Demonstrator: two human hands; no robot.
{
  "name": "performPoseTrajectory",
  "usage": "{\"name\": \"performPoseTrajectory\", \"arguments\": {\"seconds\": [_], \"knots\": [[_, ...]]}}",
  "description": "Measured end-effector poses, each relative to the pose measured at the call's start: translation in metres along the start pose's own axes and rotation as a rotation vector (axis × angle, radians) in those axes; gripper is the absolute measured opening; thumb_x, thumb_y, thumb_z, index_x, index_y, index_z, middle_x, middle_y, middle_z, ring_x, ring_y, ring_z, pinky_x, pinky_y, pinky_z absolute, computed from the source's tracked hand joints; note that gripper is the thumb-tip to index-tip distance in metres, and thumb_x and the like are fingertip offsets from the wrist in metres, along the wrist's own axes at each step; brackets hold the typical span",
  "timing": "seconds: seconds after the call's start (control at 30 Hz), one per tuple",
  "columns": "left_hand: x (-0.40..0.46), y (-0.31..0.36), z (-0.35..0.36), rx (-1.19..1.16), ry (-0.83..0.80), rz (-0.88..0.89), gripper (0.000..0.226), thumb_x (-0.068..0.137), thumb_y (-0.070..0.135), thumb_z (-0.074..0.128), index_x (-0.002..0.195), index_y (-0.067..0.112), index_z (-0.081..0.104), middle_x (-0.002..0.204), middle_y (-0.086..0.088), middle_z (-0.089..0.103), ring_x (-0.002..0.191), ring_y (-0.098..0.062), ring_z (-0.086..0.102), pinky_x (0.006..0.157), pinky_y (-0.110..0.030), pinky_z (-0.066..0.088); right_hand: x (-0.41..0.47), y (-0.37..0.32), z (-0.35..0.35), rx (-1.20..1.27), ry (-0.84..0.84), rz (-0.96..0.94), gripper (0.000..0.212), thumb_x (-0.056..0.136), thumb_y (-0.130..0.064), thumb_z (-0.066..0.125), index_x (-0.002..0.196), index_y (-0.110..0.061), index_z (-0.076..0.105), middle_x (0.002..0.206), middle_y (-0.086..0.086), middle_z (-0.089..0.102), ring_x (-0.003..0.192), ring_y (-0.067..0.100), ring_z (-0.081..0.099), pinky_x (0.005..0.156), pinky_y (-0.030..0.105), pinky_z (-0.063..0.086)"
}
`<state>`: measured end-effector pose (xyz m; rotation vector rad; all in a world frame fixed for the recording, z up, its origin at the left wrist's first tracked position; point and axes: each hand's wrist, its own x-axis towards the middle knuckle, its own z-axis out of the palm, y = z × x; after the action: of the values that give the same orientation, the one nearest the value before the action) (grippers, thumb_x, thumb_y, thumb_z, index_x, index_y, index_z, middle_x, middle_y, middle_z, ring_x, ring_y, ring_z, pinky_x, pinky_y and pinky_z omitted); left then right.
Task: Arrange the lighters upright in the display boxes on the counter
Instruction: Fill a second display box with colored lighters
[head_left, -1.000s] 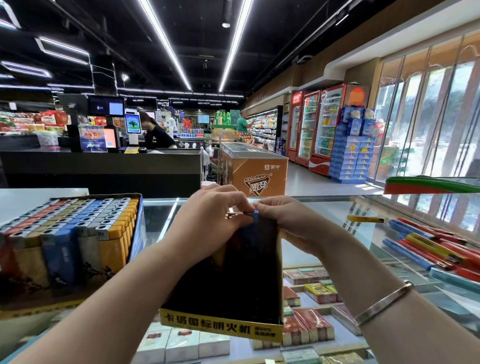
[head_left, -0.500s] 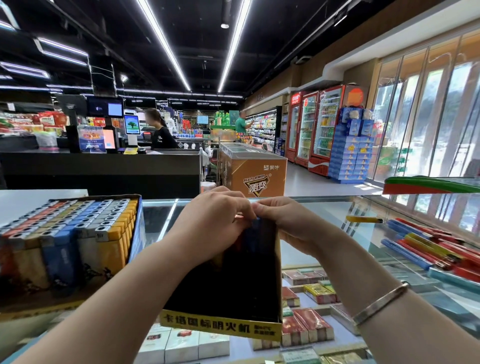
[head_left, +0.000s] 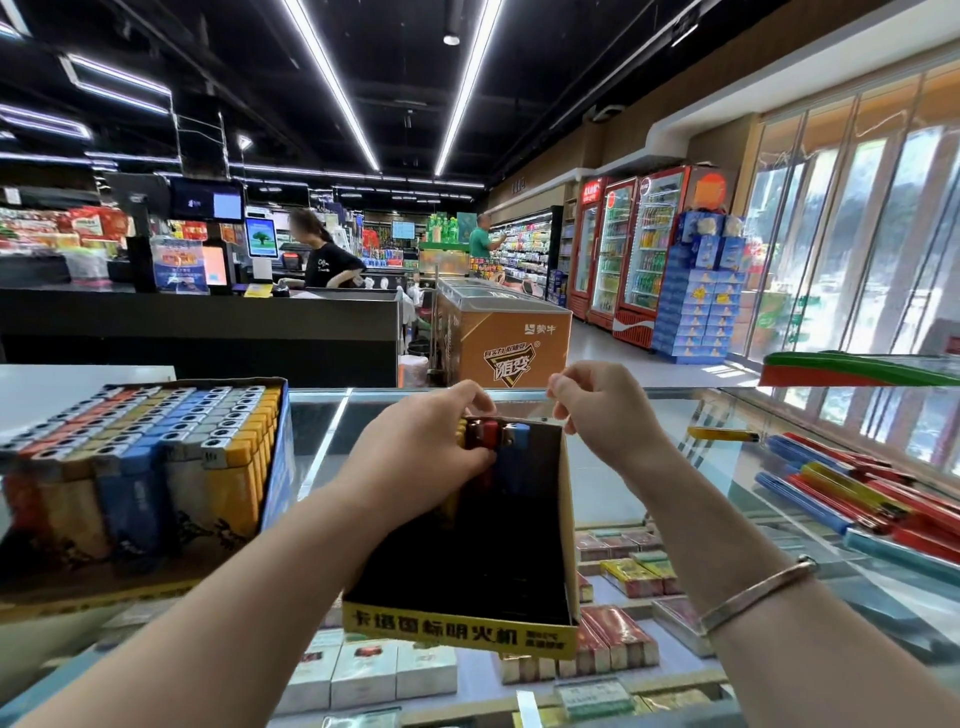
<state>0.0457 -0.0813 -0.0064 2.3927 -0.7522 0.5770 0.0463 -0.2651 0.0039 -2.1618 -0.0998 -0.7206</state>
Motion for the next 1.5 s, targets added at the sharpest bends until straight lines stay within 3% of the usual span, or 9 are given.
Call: {"name": "performPoseTrajectory", "arguments": {"seconds": [0.2, 0.37, 0.67, 0.8, 1.03, 1.17, 1.27, 1.4, 1.5], "knots": [[0.008, 0.002, -0.002, -0.497, -0.201, -0.109, 0.044, 0.07, 0.027, 0.077, 0.098, 0.039, 0.045, 0.102, 0.021, 0.051, 0.094, 0.009, 0.046, 0.069, -0.011, 0.036, -0.004, 0.011, -0.008, -0.088, 0.085, 0.087, 0.025, 0.093, -0.022, 0.05, 0.082, -0.005, 0.065, 0.075, 0.01, 0.064, 0.076, 0.028, 0.06, 0.075, 0.044, 0.05], [0.006, -0.002, -0.012, -0.739, -0.361, -0.218, 0.068, 0.065, 0.022, 0.08, 0.122, 0.028, 0.042, 0.109, 0.018, 0.044, 0.1, -0.007, 0.051, 0.068, -0.013, 0.048, -0.014, 0.033, -0.047, -0.316, 0.103, 0.149, 0.023, 0.09, -0.016, 0.05, 0.082, 0.001, 0.064, 0.079, 0.019, 0.065, 0.077, 0.034, 0.061, 0.07, 0.04, 0.049], [-0.007, 0.024, 0.02, -0.769, -0.086, -0.268, 0.07, 0.066, 0.027, 0.081, 0.123, 0.022, 0.04, 0.12, -0.001, 0.05, 0.107, -0.019, 0.054, 0.096, -0.04, 0.046, -0.04, 0.062, -0.139, -1.059, -0.22, 0.432, 0.023, 0.093, -0.024, 0.05, 0.072, -0.016, 0.043, 0.069, -0.001, 0.042, 0.068, 0.019, 0.047, 0.063, 0.028, 0.038], [-0.006, 0.022, 0.022, -0.893, -0.128, -0.308, 0.082, 0.061, 0.022, 0.082, 0.125, 0.027, 0.031, 0.107, 0.002, 0.05, 0.106, -0.021, 0.055, 0.09, -0.036, 0.049, -0.053, 0.066, -0.153, -1.261, -0.411, 0.526, 0.02, 0.092, -0.019, 0.05, 0.107, -0.01, 0.058, 0.074, -0.003, 0.046, 0.077, 0.016, 0.05, 0.069, 0.025, 0.039], [-0.006, 0.025, 0.031, -0.901, -0.121, -0.306, 0.09, 0.068, 0.017, 0.08, 0.134, 0.033, 0.021, 0.096, 0.01, 0.042, 0.095, -0.014, 0.051, 0.069, -0.02, 0.045, -0.057, 0.071, -0.157, -1.161, -0.491, 0.512, 0.01, 0.092, -0.01, 0.046, 0.099, -0.012, 0.052, 0.075, -0.004, 0.046, 0.067, 0.008, 0.043, 0.053, 0.02, 0.029], [-0.005, 0.025, 0.031, -0.874, -0.12, -0.309, 0.088, 0.071, 0.019, 0.078, 0.136, 0.031, 0.021, 0.104, 0.005, 0.042, 0.097, -0.015, 0.049, 0.063, -0.015, 0.041, -0.051, 0.084, -0.16, -0.982, -0.243, 0.452, 0.015, 0.093, -0.008, 0.047, 0.08, -0.015, 0.05, 0.07, -0.001, 0.048, 0.064, 0.011, 0.045, 0.054, 0.022, 0.032], [-0.005, 0.026, 0.031, -0.838, -0.12, -0.294, 0.087, 0.072, 0.021, 0.077, 0.137, 0.029, 0.02, 0.105, 0.005, 0.042, 0.098, -0.015, 0.05, 0.064, -0.014, 0.041, -0.049, 0.091, -0.164, -0.858, -0.01, 0.452, 0.018, 0.094, -0.006, 0.042, 0.102, -0.014, 0.056, 0.083, 0.005, 0.054, 0.073, 0.02, 0.049, 0.064, 0.027, 0.038], [-0.004, 0.024, 0.031, -0.815, -0.109, -0.29, 0.087, 0.072, 0.021, 0.077, 0.138, 0.027, 0.02, 0.103, 0.006, 0.043, 0.1, -0.016, 0.051, 0.075, -0.021, 0.043, -0.046, 0.095, -0.16, -0.868, -0.021, 0.496, 0.028, 0.098, -0.013, 0.038, 0.121, -0.014, 0.054, 0.107, 0.012, 0.059, 0.091, 0.027, 0.051, 0.074, 0.031, 0.042], [-0.004, 0.024, 0.031, -0.799, -0.106, -0.281, 0.085, 0.073, 0.021, 0.077, 0.137, 0.028, 0.021, 0.093, 0.015, 0.041, 0.086, -0.005, 0.051, 0.063, -0.012, 0.04, -0.041, 0.1, -0.154, -0.872, -0.063, 0.541, 0.015, 0.097, -0.014, 0.039, 0.095, -0.016, 0.055, 0.113, 0.019, 0.058, 0.101, 0.031, 0.052, 0.071, 0.031, 0.039]]}}
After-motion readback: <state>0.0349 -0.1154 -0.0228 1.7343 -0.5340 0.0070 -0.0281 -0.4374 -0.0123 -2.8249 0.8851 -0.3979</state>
